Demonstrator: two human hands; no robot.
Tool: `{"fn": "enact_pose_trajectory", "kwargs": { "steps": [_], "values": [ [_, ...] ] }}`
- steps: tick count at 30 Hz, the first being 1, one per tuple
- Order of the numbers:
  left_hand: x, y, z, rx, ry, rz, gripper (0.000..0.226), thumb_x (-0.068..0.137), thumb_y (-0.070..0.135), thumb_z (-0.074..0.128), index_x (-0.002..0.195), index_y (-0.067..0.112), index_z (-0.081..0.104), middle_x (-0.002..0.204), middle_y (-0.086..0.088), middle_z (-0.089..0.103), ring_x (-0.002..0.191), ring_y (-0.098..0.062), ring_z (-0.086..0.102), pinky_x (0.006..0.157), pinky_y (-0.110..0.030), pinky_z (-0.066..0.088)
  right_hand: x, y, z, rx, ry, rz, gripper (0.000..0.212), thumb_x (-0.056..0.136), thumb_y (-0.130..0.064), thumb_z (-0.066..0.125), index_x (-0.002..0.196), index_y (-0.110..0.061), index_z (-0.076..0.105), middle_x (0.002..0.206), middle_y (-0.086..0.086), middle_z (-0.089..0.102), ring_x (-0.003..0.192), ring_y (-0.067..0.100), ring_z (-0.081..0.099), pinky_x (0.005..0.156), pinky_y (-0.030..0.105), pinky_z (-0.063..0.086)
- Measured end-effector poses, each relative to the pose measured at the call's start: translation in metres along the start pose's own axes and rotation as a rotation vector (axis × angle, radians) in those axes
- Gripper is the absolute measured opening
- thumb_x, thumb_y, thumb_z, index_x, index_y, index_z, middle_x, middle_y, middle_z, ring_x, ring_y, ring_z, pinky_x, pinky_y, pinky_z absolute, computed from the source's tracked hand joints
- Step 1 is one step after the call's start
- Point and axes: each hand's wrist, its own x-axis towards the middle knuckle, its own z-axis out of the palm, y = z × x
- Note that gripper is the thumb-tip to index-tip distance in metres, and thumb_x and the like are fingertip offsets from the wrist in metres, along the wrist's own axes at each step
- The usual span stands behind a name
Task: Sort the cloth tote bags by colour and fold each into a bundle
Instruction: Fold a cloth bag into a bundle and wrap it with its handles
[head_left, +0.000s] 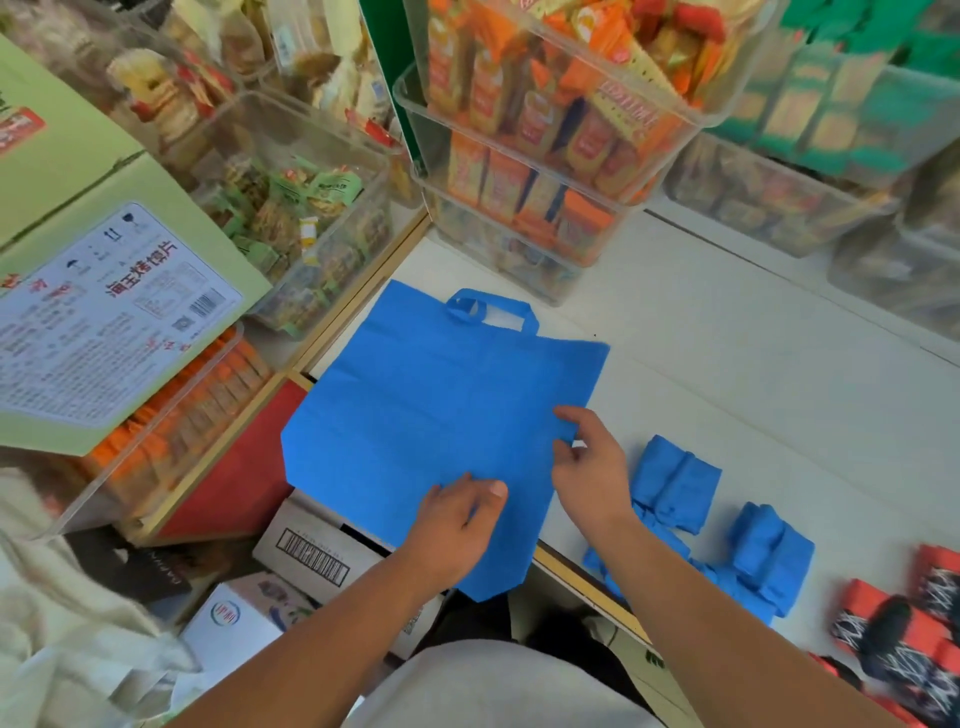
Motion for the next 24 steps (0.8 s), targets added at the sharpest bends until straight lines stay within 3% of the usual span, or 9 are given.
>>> {"fn": "enact_pose_trajectory", "kwargs": {
  "steps": [1, 2, 5, 10, 13, 17, 21, 23, 24],
  "values": [
    [0.001, 0.0, 0.002, 0.051, 0.054, 0.061, 0.04, 0.099, 0.072, 0.022, 0.103, 0.049, 0.055, 0.101, 0.032, 0.054, 0.131, -0.024, 0.051, 0.113, -0.052, 0.035, 0.002, -0.008, -0.007, 0.016, 0.018, -0.038, 0.043, 0.097, -0.005, 0.052, 0.117, -0.042, 0.059, 0.083, 0.0, 0.064, 0.06, 0.012, 0.056, 0.055, 0.027, 0.047],
    [0.003, 0.002, 0.003, 0.068, 0.097, 0.126, 0.049, 0.099, 0.07, 0.024, 0.114, 0.042, 0.061, 0.111, 0.032, 0.054, 0.131, -0.019, 0.051, 0.114, -0.046, 0.036, 0.004, -0.018, -0.018, 0.027, 0.048, -0.076, 0.041, 0.097, -0.006, 0.052, 0.122, -0.038, 0.06, 0.085, -0.001, 0.066, 0.062, 0.012, 0.058, 0.057, 0.025, 0.048],
    [0.011, 0.029, 0.005, 0.117, 0.157, 0.29, 0.074, 0.095, 0.073, 0.029, 0.137, 0.022, 0.06, 0.142, 0.02, 0.045, 0.139, 0.002, 0.034, 0.119, -0.027, 0.025, 0.013, -0.042, -0.065, 0.113, 0.153, -0.142, 0.039, 0.099, -0.005, 0.051, 0.126, -0.032, 0.062, 0.086, -0.004, 0.067, 0.058, 0.009, 0.056, 0.055, 0.021, 0.049],
    [0.036, 0.092, 0.035, 0.201, 0.065, 0.443, 0.081, 0.094, 0.078, 0.026, 0.142, 0.02, 0.057, 0.152, 0.009, 0.047, 0.143, 0.001, 0.031, 0.122, -0.033, 0.025, 0.019, -0.023, -0.177, 0.219, 0.396, -0.027, 0.041, 0.1, -0.002, 0.048, 0.124, -0.029, 0.067, 0.097, -0.014, 0.064, 0.065, 0.006, 0.06, 0.063, 0.019, 0.054],
    [0.049, 0.128, 0.065, 0.232, -0.024, 0.471, 0.095, 0.086, 0.087, 0.018, 0.144, 0.023, 0.055, 0.152, 0.011, 0.044, 0.139, 0.004, 0.028, 0.12, -0.019, 0.016, 0.013, 0.012, -0.237, 0.233, 0.477, 0.047, 0.04, 0.101, -0.003, 0.047, 0.126, -0.028, 0.066, 0.101, -0.015, 0.062, 0.079, 0.015, 0.066, 0.078, 0.033, 0.06],
    [0.07, 0.16, 0.096, 0.269, -0.098, 0.421, 0.102, 0.078, 0.093, 0.019, 0.143, 0.023, 0.055, 0.15, 0.01, 0.048, 0.141, -0.006, 0.038, 0.102, 0.004, 0.004, 0.018, 0.06, -0.295, 0.247, 0.546, 0.123, 0.04, 0.101, -0.005, 0.046, 0.124, -0.031, 0.066, 0.107, -0.014, 0.064, 0.094, 0.024, 0.07, 0.087, 0.046, 0.06],
    [0.087, 0.169, 0.113, 0.31, -0.206, 0.291, 0.068, 0.098, 0.065, 0.038, 0.145, 0.019, 0.052, 0.142, 0.016, 0.043, 0.139, -0.004, 0.038, 0.111, -0.009, 0.017, 0.036, 0.095, -0.325, 0.263, 0.534, 0.175, 0.038, 0.102, -0.009, 0.047, 0.13, -0.03, 0.062, 0.119, -0.009, 0.062, 0.104, 0.024, 0.067, 0.088, 0.04, 0.058],
    [0.097, 0.166, 0.113, 0.325, -0.207, 0.3, 0.076, 0.094, 0.075, 0.031, 0.136, 0.018, 0.059, 0.139, 0.013, 0.052, 0.134, -0.008, 0.047, 0.114, -0.022, 0.03, 0.05, 0.106, -0.332, 0.22, 0.453, 0.207, 0.039, 0.104, -0.016, 0.05, 0.142, -0.025, 0.053, 0.136, 0.0, 0.057, 0.114, 0.026, 0.062, 0.09, 0.037, 0.054],
    [0.104, 0.162, 0.112, 0.345, -0.203, 0.302, 0.081, 0.092, 0.08, 0.025, 0.128, 0.018, 0.062, 0.135, 0.005, 0.059, 0.13, -0.014, 0.052, 0.112, -0.028, 0.037, 0.056, 0.111, -0.333, 0.128, 0.4, 0.221, 0.045, 0.104, -0.023, 0.052, 0.148, -0.023, 0.047, 0.147, 0.006, 0.048, 0.126, 0.028, 0.055, 0.1, 0.041, 0.05]
  ]
}}
